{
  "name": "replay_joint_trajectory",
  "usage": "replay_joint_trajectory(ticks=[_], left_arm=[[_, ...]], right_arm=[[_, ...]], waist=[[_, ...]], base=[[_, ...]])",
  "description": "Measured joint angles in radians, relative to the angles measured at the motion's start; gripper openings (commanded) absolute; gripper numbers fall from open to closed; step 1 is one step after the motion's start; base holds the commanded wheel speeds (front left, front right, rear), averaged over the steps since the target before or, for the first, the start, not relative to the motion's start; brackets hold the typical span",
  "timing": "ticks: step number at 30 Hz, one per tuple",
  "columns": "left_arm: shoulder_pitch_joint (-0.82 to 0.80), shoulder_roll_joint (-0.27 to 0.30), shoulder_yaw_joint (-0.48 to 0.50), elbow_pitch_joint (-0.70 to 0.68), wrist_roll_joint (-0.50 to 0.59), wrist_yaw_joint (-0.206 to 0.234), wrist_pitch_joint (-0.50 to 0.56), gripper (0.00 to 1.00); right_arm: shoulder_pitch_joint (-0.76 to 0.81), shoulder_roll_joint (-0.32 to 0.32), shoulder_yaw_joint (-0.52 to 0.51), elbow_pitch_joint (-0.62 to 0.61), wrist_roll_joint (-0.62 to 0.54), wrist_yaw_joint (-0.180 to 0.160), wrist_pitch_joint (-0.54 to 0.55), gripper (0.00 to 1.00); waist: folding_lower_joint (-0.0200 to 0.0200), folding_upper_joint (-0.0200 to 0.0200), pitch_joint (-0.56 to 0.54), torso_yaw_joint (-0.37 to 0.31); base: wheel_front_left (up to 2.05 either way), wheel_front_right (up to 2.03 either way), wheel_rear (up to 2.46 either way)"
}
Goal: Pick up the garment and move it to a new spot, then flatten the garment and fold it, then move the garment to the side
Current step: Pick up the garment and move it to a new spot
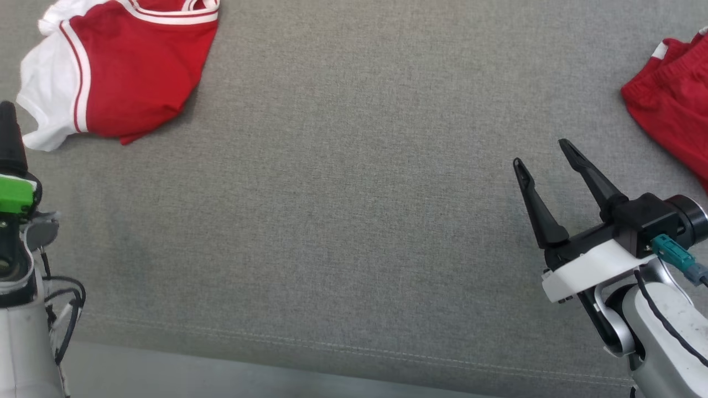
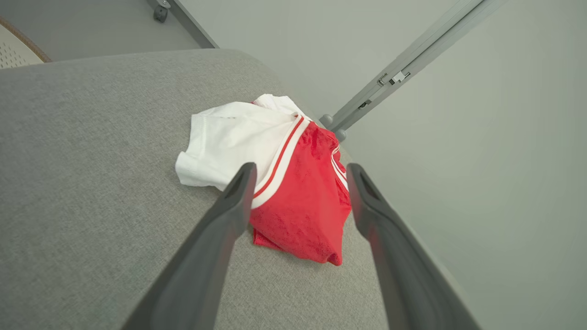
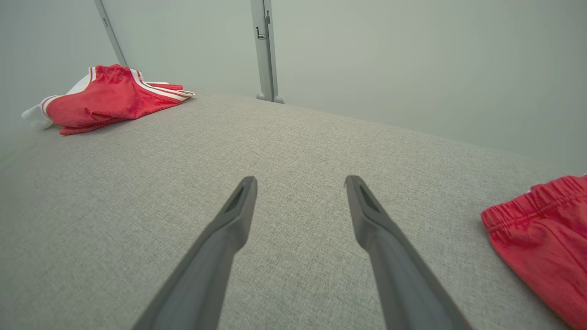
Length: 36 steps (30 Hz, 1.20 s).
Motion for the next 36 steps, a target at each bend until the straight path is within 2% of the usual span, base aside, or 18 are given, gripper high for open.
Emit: replay_joint_trajectory(ticks=[3,9,13,17,26,27,28,29,30,33,36], left_arm=[[-0.070,-0.031,0.058,0.052,-0.083,0.007,0.035,1.00],[-0.162,-0.036,0.142,0.144,-0.132,0.008,0.060,1.00],[-0.228,-0.065,0.231,0.293,-0.156,0.008,0.060,1.00],[-0.255,-0.078,0.246,0.416,-0.141,0.008,0.060,1.00],[-0.385,-0.063,0.285,0.498,-0.142,0.008,0.031,1.00],[-0.393,-0.060,0.283,0.503,-0.140,0.008,0.029,0.93],[-0.400,-0.058,0.280,0.509,-0.134,0.008,0.022,0.44],[-0.407,-0.057,0.278,0.513,-0.134,0.008,0.022,0.04],[-0.414,-0.054,0.270,0.512,-0.131,0.008,0.012,0.00],[-0.429,-0.044,0.224,0.499,-0.112,0.005,0.010,0.00],[-0.431,-0.014,0.133,0.458,-0.008,-0.067,-0.021,0.00]], right_arm=[[-0.018,-0.010,-0.008,-0.026,-0.007,0.000,0.010,1.00],[-0.051,-0.034,-0.029,-0.068,-0.023,0.000,0.023,1.00],[-0.071,-0.050,-0.055,-0.077,-0.037,0.000,0.026,1.00],[-0.072,-0.062,-0.073,-0.080,-0.040,0.000,0.026,1.00],[-0.072,-0.063,-0.076,-0.095,-0.040,0.000,0.036,1.00],[-0.072,-0.063,-0.077,-0.095,-0.040,0.000,0.036,1.00],[-0.072,-0.063,-0.077,-0.095,-0.040,0.000,0.037,1.00],[-0.072,-0.063,-0.078,-0.095,-0.040,0.000,0.037,1.00],[-0.072,-0.063,-0.078,-0.095,-0.040,0.000,0.039,1.00],[-0.072,-0.060,-0.078,-0.091,-0.040,0.000,0.039,1.00],[-0.072,-0.051,-0.077,-0.082,-0.040,0.000,0.036,1.00]], waist=[[0.0000,0.0000,0.041,-0.015],[0.0000,0.0000,0.112,-0.038],[0.0001,0.0000,0.165,-0.055],[0.0001,0.0000,0.205,-0.069],[0.0000,0.0000,0.241,-0.081],[0.0000,0.0000,0.242,-0.081],[0.0000,0.0000,0.243,-0.081],[0.0000,0.0000,0.243,-0.081],[0.0000,0.0000,0.243,-0.082],[0.0000,0.0000,0.238,-0.082],[0.0000,0.0000,0.221,-0.082]], base=[[0.00,0.00,0.00],[0.00,0.00,0.00],[0.00,0.00,0.00],[0.00,0.00,0.00],[0.00,0.00,0.00],[0.00,0.00,0.00],[0.00,0.00,0.00],[0.00,0.00,0.00],[0.00,0.00,0.00],[0.00,0.00,0.00],[0.00,0.00,0.00]])
